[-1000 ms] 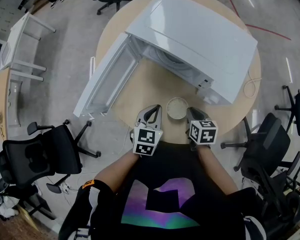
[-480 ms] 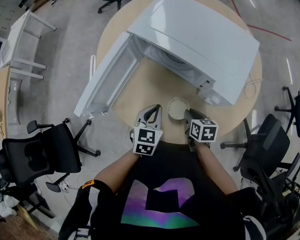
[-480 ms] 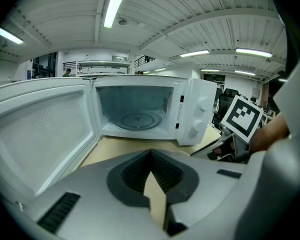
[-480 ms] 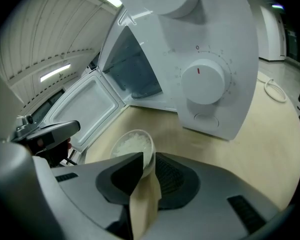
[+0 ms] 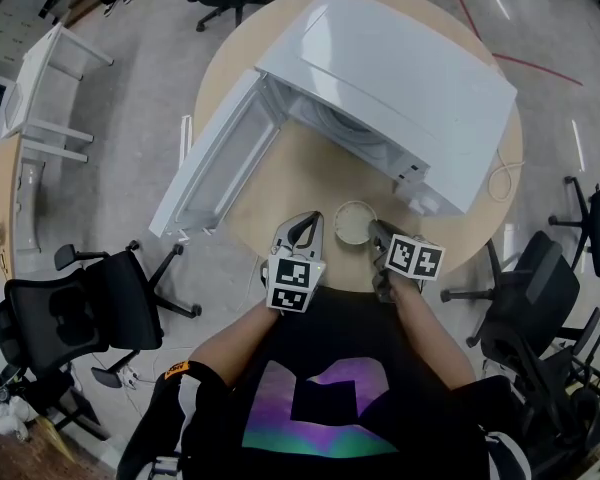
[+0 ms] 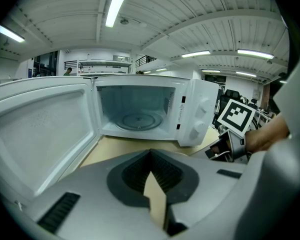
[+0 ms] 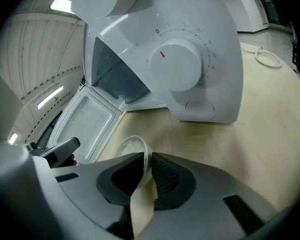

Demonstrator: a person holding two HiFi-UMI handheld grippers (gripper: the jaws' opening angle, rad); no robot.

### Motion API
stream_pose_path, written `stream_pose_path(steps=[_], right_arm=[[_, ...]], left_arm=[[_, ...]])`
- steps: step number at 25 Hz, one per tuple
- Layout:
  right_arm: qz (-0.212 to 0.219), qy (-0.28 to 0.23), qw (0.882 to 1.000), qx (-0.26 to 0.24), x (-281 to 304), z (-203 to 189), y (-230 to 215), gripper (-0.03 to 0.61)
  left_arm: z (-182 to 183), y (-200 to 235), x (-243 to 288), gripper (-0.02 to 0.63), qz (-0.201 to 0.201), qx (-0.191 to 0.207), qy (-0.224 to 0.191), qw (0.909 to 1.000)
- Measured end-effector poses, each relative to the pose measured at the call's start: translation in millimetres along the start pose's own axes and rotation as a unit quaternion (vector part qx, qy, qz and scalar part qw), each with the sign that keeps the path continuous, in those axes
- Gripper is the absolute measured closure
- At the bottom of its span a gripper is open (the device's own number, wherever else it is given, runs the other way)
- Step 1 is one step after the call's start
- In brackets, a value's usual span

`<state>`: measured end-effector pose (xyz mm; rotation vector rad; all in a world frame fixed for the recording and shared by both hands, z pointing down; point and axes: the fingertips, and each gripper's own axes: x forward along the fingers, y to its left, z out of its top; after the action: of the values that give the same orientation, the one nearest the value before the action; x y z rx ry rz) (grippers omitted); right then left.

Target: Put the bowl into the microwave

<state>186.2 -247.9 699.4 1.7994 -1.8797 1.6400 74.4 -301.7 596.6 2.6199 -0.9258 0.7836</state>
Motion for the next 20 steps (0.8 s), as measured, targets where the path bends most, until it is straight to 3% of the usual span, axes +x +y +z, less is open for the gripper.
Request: stream_pose_path(steps=[20], right_arm=[[0.025, -0.050, 0.996, 0.072, -20, 12, 17, 0.537]], left_arm=[[7, 9, -11, 0.568, 0.010, -0.003, -0.014, 0.9998]])
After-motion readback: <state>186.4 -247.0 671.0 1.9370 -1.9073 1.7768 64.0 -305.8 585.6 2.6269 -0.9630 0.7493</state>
